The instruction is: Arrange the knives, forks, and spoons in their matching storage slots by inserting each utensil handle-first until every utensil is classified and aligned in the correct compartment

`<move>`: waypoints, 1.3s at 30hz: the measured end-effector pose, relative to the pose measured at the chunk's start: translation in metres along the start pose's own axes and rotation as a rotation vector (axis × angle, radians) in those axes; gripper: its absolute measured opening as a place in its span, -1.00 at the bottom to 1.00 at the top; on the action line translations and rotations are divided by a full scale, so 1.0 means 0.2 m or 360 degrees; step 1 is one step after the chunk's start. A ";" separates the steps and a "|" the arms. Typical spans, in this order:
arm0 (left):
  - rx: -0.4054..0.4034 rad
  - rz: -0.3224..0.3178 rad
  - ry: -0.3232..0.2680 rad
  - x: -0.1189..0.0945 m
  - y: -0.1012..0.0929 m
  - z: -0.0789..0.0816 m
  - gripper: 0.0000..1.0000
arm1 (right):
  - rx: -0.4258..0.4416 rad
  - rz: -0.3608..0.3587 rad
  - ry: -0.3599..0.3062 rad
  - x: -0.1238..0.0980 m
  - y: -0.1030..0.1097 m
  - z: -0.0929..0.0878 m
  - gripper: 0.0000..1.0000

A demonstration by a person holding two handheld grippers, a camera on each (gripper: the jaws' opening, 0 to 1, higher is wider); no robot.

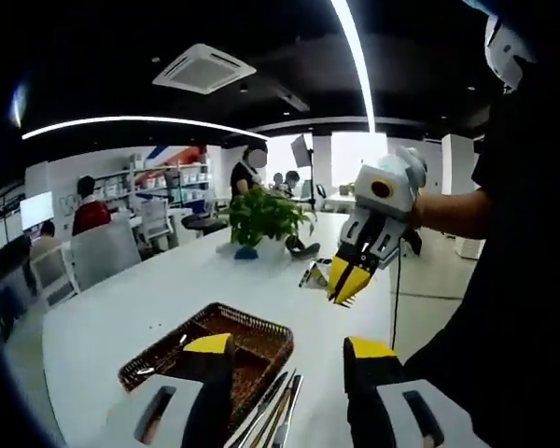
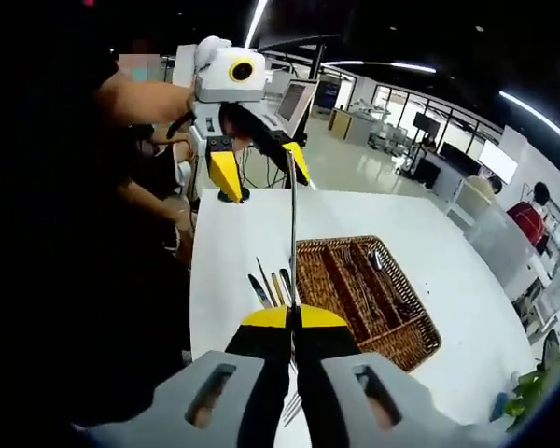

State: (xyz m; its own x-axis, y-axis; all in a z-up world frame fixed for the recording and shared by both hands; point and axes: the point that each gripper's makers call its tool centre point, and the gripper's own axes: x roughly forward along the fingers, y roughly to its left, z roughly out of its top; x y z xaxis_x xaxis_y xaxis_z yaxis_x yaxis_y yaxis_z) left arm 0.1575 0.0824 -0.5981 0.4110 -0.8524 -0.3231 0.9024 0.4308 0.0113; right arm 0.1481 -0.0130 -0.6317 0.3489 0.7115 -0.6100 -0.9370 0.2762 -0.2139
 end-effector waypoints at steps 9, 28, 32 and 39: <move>-0.0074 0.0313 0.0002 -0.11 0.18 -0.06 1.00 | -0.0004 0.0007 0.0050 -0.01 -0.03 -0.01 -1.00; -0.0126 0.0513 -0.0002 -0.28 0.21 -0.14 1.00 | -0.0093 0.0029 0.0136 -0.04 -0.11 0.01 -1.00; -0.0113 0.0520 0.0019 -0.30 0.22 -0.15 1.00 | -0.0136 0.0048 0.0175 -0.02 -0.11 0.00 -1.00; -0.0116 0.0536 0.0033 -0.38 0.31 -0.17 1.00 | -0.0156 0.0068 0.0193 0.04 -0.15 0.04 -1.00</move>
State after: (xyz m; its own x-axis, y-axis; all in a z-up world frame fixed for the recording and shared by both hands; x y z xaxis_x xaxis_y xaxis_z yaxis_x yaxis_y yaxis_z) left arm 0.1781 0.1835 -0.6059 0.6807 -0.6529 -0.3323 0.7046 0.7076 0.0530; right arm 0.1778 -0.0113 -0.6242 0.3096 0.6364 -0.7065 -0.9502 0.1787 -0.2553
